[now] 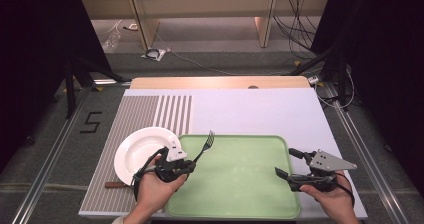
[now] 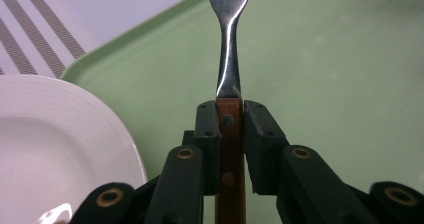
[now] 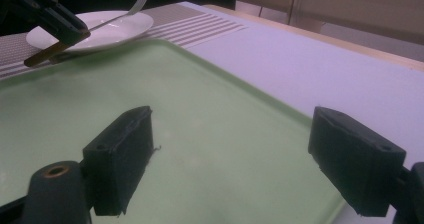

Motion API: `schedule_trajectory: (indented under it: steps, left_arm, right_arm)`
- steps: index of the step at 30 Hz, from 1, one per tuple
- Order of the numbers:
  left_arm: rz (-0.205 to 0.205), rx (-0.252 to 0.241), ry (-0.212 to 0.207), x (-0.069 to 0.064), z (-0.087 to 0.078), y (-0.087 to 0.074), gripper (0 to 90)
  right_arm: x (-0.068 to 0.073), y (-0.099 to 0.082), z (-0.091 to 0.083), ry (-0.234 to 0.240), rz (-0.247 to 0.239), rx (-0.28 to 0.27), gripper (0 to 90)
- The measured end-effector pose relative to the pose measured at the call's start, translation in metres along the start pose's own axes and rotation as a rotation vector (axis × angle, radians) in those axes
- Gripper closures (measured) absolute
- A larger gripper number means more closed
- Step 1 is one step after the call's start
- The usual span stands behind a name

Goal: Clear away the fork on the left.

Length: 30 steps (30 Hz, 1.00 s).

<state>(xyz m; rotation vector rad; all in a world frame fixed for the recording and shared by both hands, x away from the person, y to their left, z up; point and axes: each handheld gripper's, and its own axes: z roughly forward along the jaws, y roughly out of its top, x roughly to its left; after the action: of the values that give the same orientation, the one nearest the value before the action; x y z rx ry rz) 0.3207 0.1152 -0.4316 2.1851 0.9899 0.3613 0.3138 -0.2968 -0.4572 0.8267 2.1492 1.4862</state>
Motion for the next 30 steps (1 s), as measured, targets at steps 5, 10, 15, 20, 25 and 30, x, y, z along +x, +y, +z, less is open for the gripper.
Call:
schedule_trajectory:
  steps: [5, 10, 15, 20, 25, 30]
  left_arm:
    - [0.001, 0.012, -0.007, -0.001, 0.005, 0.0, 77.3]
    - [0.009, 0.028, -0.02, -0.002, 0.012, 0.001, 77.3]
    - [0.014, 0.038, -0.03, -0.004, 0.017, 0.002, 77.3]
    - [0.009, 0.056, -0.038, -0.004, 0.022, -0.001, 77.3]
    - [0.004, 0.072, -0.041, -0.004, 0.026, -0.003, 77.3]
    - [0.003, 0.088, -0.035, -0.004, 0.03, -0.006, 77.2]
  right_arm:
    - [0.0, 0.0, -0.001, -0.002, -0.004, 0.01, 19.2]
    - [0.0, 0.0, 0.0, -0.002, -0.003, 0.016, 19.2]
    - [0.0, 0.0, 0.001, 0.003, -0.006, 0.006, 19.1]
    - [0.001, 0.0, 0.0, 0.002, -0.004, 0.018, 19.1]
    - [0.0, 0.0, 0.0, 0.004, -0.009, 0.017, 19.1]
    - [0.0, 0.0, 0.001, 0.006, -0.012, 0.019, 19.2]
